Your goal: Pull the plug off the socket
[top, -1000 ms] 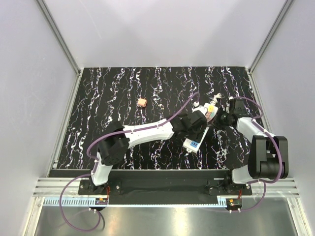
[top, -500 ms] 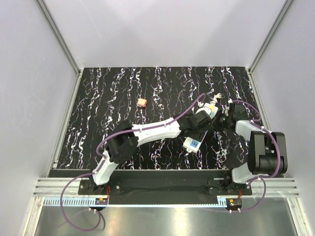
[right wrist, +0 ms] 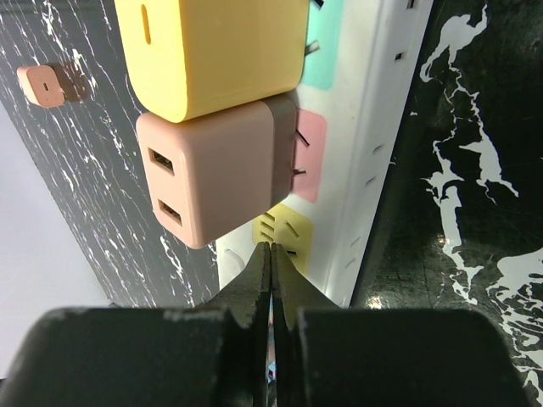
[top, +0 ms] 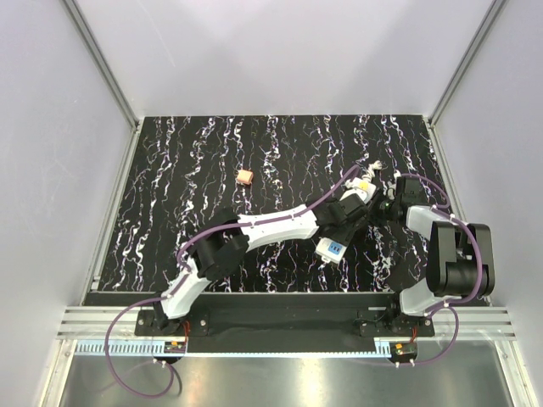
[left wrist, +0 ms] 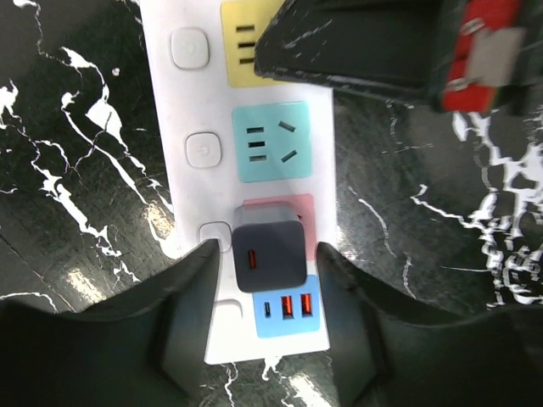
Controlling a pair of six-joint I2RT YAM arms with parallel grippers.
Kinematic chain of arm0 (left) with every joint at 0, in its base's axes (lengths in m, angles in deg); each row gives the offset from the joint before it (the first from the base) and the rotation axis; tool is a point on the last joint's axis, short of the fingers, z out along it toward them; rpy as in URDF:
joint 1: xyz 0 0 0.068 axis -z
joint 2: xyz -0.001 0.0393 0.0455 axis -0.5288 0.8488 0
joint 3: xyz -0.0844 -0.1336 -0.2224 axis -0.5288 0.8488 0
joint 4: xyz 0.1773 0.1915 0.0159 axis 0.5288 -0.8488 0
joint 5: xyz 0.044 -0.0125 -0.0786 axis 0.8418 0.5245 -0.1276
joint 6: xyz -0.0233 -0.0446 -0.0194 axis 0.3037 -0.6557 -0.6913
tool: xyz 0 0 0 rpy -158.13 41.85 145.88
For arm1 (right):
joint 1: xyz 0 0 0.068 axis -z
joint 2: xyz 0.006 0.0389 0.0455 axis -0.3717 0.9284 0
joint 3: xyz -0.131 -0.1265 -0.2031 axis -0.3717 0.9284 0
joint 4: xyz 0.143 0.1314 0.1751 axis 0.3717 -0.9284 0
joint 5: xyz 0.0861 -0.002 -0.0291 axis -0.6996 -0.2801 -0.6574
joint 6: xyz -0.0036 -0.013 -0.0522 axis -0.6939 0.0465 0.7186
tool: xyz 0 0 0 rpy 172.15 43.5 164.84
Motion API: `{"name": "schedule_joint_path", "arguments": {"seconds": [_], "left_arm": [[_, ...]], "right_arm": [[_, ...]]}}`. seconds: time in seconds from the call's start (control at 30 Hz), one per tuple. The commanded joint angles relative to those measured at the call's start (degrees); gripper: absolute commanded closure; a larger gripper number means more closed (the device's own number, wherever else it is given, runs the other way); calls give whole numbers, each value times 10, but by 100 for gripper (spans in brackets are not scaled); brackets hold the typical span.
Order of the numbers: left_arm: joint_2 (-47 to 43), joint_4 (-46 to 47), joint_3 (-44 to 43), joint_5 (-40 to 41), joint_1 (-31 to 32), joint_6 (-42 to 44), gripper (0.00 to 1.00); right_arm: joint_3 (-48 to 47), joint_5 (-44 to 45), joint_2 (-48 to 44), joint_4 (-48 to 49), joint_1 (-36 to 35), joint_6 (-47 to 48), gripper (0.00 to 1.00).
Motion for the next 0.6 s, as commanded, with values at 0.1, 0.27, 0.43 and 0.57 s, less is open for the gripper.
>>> {"name": "schedule_joint_path", "arguments": {"seconds": [0.1, 0.27, 0.43, 0.57], "left_arm": [[8, 1, -31, 34, 6, 1, 54], [12, 1, -43, 55, 10, -3, 53], [11, 0, -47, 63, 13, -1, 53], [17, -7, -52, 55, 13, -1, 57]], "right_arm": [[-6, 35, 18, -30, 5, 13, 100], [-9, 32, 26, -30, 5, 13, 100], [-10, 31, 28, -31, 5, 13, 100], [-11, 32, 30, -31, 5, 14, 100]]}}
